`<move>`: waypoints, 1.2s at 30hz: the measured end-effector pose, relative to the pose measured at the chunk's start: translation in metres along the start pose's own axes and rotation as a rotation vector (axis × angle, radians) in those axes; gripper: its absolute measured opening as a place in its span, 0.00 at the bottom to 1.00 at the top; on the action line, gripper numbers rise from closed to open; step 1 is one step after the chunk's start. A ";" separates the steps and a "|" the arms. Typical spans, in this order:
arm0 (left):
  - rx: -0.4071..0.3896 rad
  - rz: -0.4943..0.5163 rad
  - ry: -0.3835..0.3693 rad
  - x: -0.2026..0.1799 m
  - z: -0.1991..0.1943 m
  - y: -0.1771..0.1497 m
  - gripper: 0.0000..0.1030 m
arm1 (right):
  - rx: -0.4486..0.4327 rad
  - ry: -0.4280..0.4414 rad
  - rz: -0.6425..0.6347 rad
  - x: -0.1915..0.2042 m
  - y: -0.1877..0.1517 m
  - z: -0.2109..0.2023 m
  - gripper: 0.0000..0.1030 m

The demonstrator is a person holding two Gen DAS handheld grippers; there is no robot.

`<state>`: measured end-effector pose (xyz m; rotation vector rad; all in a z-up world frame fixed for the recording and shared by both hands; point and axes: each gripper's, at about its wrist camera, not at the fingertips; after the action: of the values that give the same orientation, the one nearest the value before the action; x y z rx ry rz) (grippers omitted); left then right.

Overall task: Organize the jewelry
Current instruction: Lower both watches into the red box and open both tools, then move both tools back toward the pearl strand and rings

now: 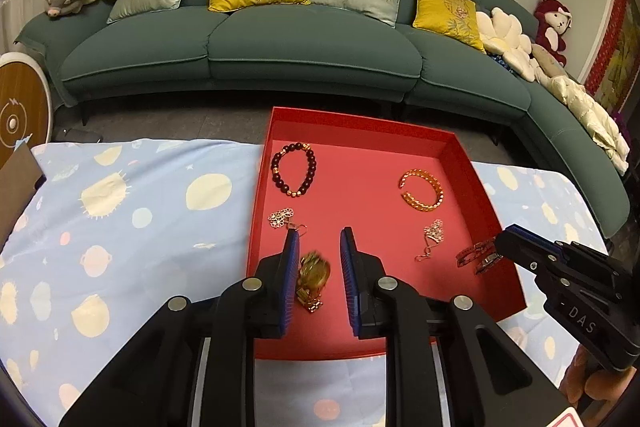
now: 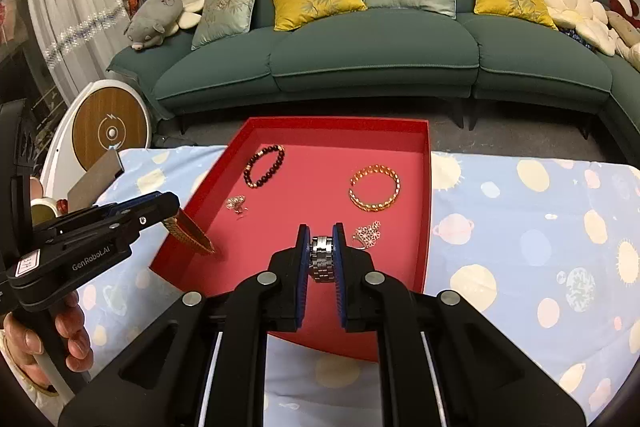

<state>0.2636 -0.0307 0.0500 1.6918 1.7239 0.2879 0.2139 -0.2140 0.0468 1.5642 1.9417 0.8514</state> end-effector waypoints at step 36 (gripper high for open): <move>0.139 -0.131 0.010 0.049 -0.097 -0.156 0.58 | 0.037 0.068 -0.055 0.087 -0.122 -0.101 0.34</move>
<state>0.0865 0.0256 0.0122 1.6668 1.8906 0.1195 0.0417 -0.1630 0.0258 1.5134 2.0499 0.8604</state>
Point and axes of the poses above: each gripper's, at about its wrist camera, not at the fingertips, and z roughly the way its jaws point, x to its left, y to its top, and after that the axes turned 15 degrees about -z, right-handed
